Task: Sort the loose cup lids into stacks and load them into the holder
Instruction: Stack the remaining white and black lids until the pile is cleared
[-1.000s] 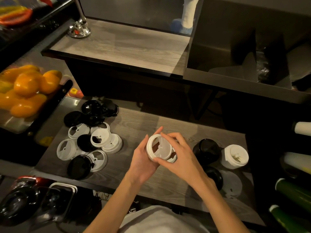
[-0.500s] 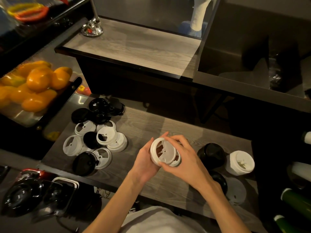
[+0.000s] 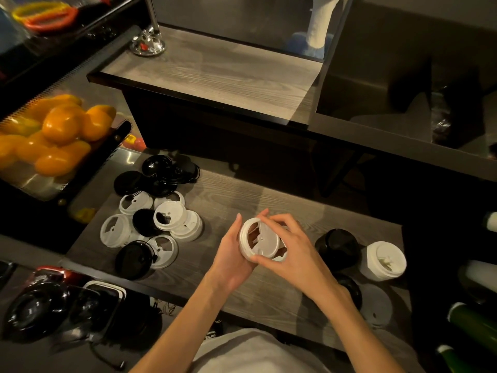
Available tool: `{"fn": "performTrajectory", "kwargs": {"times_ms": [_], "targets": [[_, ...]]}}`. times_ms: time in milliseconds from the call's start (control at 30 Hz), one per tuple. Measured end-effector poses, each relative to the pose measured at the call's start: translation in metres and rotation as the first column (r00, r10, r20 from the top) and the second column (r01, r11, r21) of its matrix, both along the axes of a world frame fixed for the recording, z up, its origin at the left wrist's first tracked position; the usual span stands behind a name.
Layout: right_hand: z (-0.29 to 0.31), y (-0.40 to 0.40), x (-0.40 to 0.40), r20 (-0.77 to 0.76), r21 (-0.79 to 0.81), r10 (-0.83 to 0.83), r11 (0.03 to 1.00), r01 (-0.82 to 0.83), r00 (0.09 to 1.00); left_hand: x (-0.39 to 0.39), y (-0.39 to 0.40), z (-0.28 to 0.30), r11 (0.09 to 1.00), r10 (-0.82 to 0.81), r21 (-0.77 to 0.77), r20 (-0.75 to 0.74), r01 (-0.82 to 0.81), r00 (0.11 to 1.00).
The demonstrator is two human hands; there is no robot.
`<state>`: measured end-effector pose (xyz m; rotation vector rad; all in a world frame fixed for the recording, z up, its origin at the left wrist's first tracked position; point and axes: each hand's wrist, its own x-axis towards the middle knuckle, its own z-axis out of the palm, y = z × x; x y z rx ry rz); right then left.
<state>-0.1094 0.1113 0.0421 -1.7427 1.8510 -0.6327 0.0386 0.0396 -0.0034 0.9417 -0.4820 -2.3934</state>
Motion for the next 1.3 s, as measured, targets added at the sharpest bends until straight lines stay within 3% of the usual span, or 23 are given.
{"fn": "performTrajectory", "kwargs": {"times_ms": [100,200,267,300,367,433,533,600,667,767,833,867,1000,1033,1300], "targets": [[-0.004,-0.012,-0.010,0.090,0.072,0.026,0.997,-0.032,0.996,0.004,-0.004,-0.010,1.000,0.006,-0.016,0.041,-0.005,0.999],[-0.034,-0.021,-0.028,0.182,0.035,-0.238,0.971,0.236,0.954,0.013,-0.012,-0.027,0.987,0.155,0.015,0.088,-0.157,0.984],[-0.060,-0.023,-0.036,0.011,0.165,-0.399,0.905,0.392,0.917,0.021,-0.016,-0.037,0.948,0.287,0.113,0.099,-0.297,0.953],[-0.072,-0.023,-0.035,-0.116,0.268,-0.394,0.872,0.411,0.912,0.024,-0.017,-0.043,0.918,0.335,0.186,0.105,-0.350,0.936],[-0.091,-0.021,-0.024,-0.200,0.391,-0.366,0.821,0.417,0.909,0.028,-0.014,-0.048,0.879,0.366,0.286,0.110,-0.382,0.924],[-0.103,-0.022,-0.010,-0.217,0.388,-0.388,0.808,0.444,0.896,0.029,-0.009,-0.050,0.862,0.378,0.327,0.095,-0.388,0.921],[-0.119,-0.026,0.003,-0.389,0.331,-0.345,0.813,0.479,0.854,0.032,-0.005,-0.047,0.862,0.386,0.338,0.047,-0.378,0.921],[-0.124,-0.028,0.001,-0.395,0.333,-0.341,0.812,0.479,0.853,0.035,-0.002,-0.047,0.864,0.370,0.349,0.049,-0.363,0.928],[-0.118,-0.028,-0.007,-0.293,0.330,-0.362,0.830,0.449,0.885,0.038,-0.001,-0.050,0.872,0.339,0.348,0.080,-0.344,0.938],[-0.082,-0.027,-0.022,-0.005,0.214,-0.386,0.901,0.377,0.923,0.042,0.003,-0.047,0.925,0.277,0.223,0.159,-0.308,0.948],[-0.046,-0.025,-0.024,0.114,0.142,-0.232,0.966,0.215,0.966,0.038,0.009,-0.029,0.977,0.184,0.080,0.165,-0.199,0.969],[-0.029,-0.024,-0.022,0.135,0.130,-0.116,0.987,0.098,0.984,0.036,0.011,-0.020,0.986,0.139,0.078,0.117,-0.149,0.983],[0.006,-0.021,-0.012,0.064,0.138,0.237,0.960,-0.244,0.969,0.030,0.009,-0.009,0.998,-0.041,0.044,0.083,0.037,0.996],[0.008,-0.021,-0.012,0.057,0.153,0.265,0.950,-0.271,0.963,0.029,0.010,-0.014,0.999,-0.045,-0.012,0.138,0.047,0.989],[0.011,-0.009,-0.024,0.053,0.204,0.261,0.942,-0.266,0.964,0.013,0.014,-0.013,0.989,-0.129,0.073,0.041,0.126,0.991]]}}
